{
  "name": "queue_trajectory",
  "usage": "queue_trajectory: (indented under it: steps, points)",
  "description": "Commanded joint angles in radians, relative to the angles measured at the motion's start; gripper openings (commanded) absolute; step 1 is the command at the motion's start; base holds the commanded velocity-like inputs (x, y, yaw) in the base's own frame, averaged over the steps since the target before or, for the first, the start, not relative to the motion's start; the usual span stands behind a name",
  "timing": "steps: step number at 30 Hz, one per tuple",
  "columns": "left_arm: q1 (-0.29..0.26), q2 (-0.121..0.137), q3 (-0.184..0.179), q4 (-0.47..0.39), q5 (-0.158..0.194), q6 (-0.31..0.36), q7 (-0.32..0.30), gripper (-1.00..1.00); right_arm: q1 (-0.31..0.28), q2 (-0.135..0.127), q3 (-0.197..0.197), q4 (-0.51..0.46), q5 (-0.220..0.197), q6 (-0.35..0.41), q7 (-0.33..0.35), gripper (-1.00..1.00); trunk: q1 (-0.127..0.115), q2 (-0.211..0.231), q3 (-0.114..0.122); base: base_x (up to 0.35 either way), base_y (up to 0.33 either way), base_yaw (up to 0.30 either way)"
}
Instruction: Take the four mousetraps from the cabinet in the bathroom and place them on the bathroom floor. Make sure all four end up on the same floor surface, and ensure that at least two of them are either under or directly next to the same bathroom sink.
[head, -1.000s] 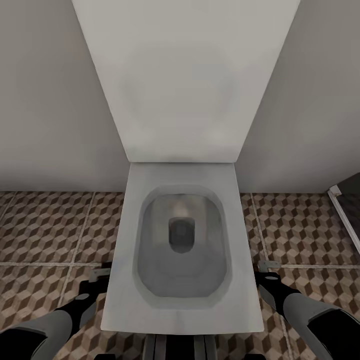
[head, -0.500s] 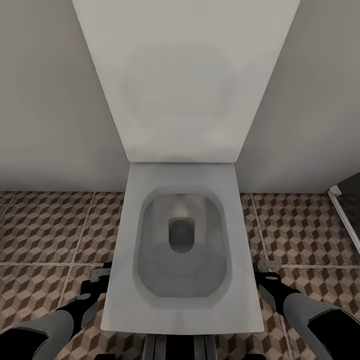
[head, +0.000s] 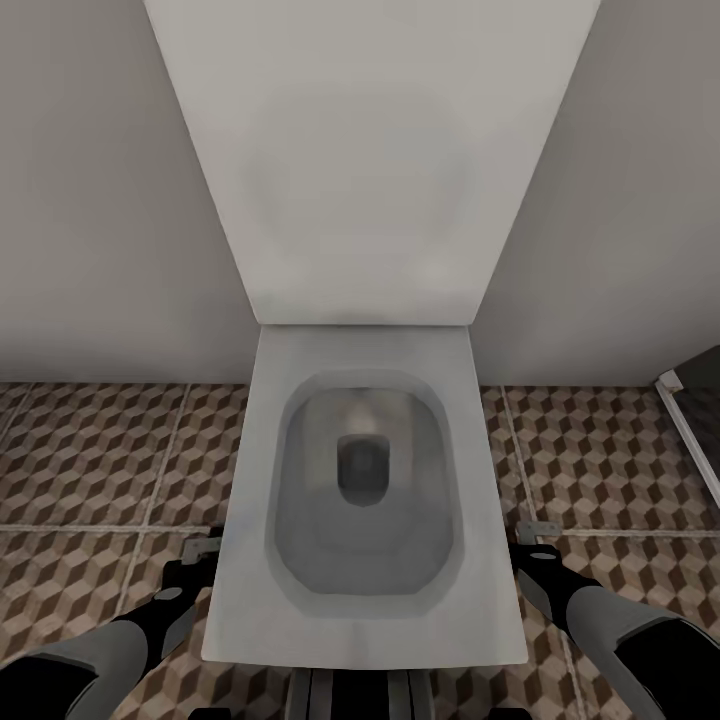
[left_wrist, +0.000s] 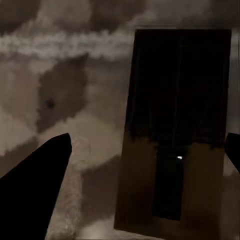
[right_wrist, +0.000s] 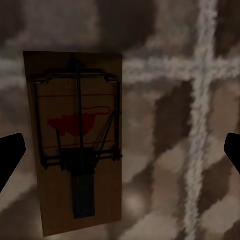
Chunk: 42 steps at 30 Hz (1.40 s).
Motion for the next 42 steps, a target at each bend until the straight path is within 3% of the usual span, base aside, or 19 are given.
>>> queue_trajectory:
  steps: [1, 42]
  points:
    - [0.000, 0.000, -0.009, 0.000, 0.007, -0.002, 0.003, 1.00, 0.000, 0.000, 0.009, -0.001, -0.010, 0.000, -0.003, 1.00, 0.000, 0.000, 0.000, 0.000, 0.000, 0.000]
    - [0.000, 0.003, -0.009, -0.003, 0.002, -0.034, -0.006, 1.00, 0.000, 0.000, 0.008, -0.001, -0.010, 0.000, -0.003, 1.00, 0.000, 0.000, 0.000, 0.000, 0.000, 0.000]
